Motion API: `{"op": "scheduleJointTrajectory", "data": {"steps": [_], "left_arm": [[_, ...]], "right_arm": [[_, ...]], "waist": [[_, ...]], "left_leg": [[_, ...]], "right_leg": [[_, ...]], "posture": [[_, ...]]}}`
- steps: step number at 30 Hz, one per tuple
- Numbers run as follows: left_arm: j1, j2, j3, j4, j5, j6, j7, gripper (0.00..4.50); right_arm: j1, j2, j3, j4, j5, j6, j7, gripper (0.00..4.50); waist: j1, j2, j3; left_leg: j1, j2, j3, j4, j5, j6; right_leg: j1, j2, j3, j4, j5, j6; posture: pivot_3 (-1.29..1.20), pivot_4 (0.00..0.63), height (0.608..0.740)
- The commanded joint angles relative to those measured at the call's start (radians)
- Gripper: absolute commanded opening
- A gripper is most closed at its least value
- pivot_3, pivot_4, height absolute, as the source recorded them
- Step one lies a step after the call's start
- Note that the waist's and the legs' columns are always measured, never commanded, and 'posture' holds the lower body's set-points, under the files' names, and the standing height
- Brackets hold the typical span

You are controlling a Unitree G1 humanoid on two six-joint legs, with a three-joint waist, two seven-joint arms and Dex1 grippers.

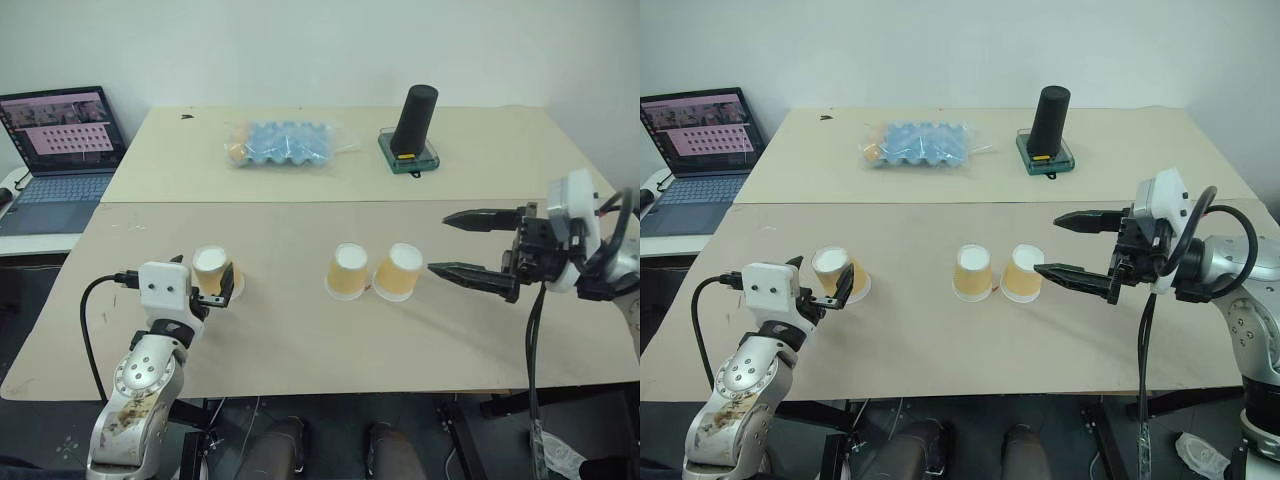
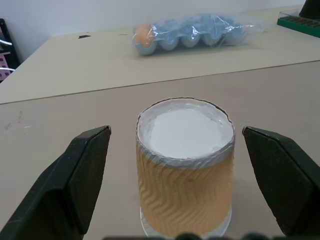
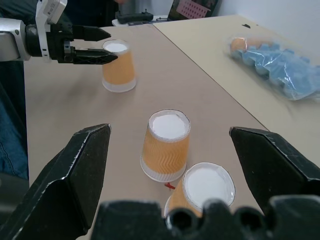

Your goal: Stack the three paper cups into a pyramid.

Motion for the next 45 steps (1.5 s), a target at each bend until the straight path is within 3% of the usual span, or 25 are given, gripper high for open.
{"op": "scheduleJointTrajectory", "data": {"steps": [1,12,13,18,25,29,36,40,45], "left_arm": [[-0.044,-0.005,0.032,0.026,0.014,-0.015,-0.006,4.50],[-0.086,-0.016,0.035,0.066,0.021,-0.011,-0.040,4.50],[-0.087,-0.019,0.036,0.066,0.021,-0.011,-0.042,3.98],[-0.103,-0.023,0.043,0.077,0.020,-0.003,-0.051,2.36],[-0.160,-0.018,0.066,0.089,0.027,-0.017,-0.053,2.27],[-0.338,0.008,0.076,0.109,-0.019,-0.020,-0.096,2.27],[-0.762,0.082,-0.009,0.322,-0.174,0.047,-0.406,2.27],[-1.019,0.034,-0.043,0.505,-0.398,0.219,-0.674,2.27],[-1.191,-0.028,-0.115,0.679,-0.426,0.226,-0.876,2.27]], "right_arm": [[-0.001,-0.015,-0.042,-0.027,0.017,-0.019,-0.009,4.45],[0.002,-0.011,-0.026,-0.026,0.003,-0.032,-0.020,4.45],[0.002,-0.011,-0.025,-0.026,0.002,-0.033,-0.021,4.50],[-0.002,-0.010,-0.027,-0.024,0.004,-0.031,-0.030,4.50],[0.003,-0.007,-0.019,-0.022,-0.006,-0.036,-0.042,4.50],[0.002,-0.002,-0.022,-0.016,-0.025,-0.041,-0.069,4.50],[-0.009,0.005,-0.037,0.028,-0.092,-0.067,-0.157,4.50],[0.031,0.031,-0.059,0.006,-0.113,-0.081,-0.215,4.50],[0.097,0.068,-0.061,-0.051,-0.133,-0.079,-0.289,4.50]], "waist": [[-0.001,0.000,0.000],[-0.002,0.000,0.000],[-0.002,0.000,0.000],[-0.002,0.000,0.000],[-0.002,0.000,0.000],[0.006,0.000,0.000],[0.006,-0.001,0.000],[-0.003,-0.002,0.000],[-0.009,-0.002,0.000]], "left_leg": [[0.000,0.000,0.000,0.000,0.000,0.000],[0.000,0.000,0.000,0.000,0.000,0.000],[0.000,0.000,0.000,0.000,0.000,0.000],[0.000,0.000,0.000,0.000,0.000,0.000],[0.000,0.000,0.000,0.000,0.000,0.000],[0.000,0.000,0.000,0.000,0.000,0.000],[-0.004,-0.002,0.000,0.003,0.001,0.000],[-0.006,-0.002,-0.001,0.006,0.002,0.001],[-0.006,-0.002,0.000,0.007,0.006,0.006]], "right_leg": [[0.000,0.000,0.000,0.000,0.000,0.000],[0.000,0.000,0.000,0.000,0.000,0.000],[0.000,0.000,0.000,0.000,0.000,0.000],[0.000,0.000,0.000,0.000,0.000,0.000],[0.000,0.000,0.000,0.000,0.000,0.000],[0.000,0.000,-0.001,0.001,0.001,0.000],[0.000,0.001,-0.001,0.002,0.002,0.001],[-0.001,0.002,-0.001,0.003,0.002,0.001],[-0.001,0.002,0.000,0.003,0.001,0.003]], "posture": [[0.00,0.150,0.726],[0.00,0.150,0.726],[0.00,0.150,0.726],[0.00,0.150,0.726],[0.00,0.150,0.726],[0.00,0.150,0.726],[0.00,0.150,0.726],[0.00,0.150,0.726],[0.00,0.150,0.726]]}}
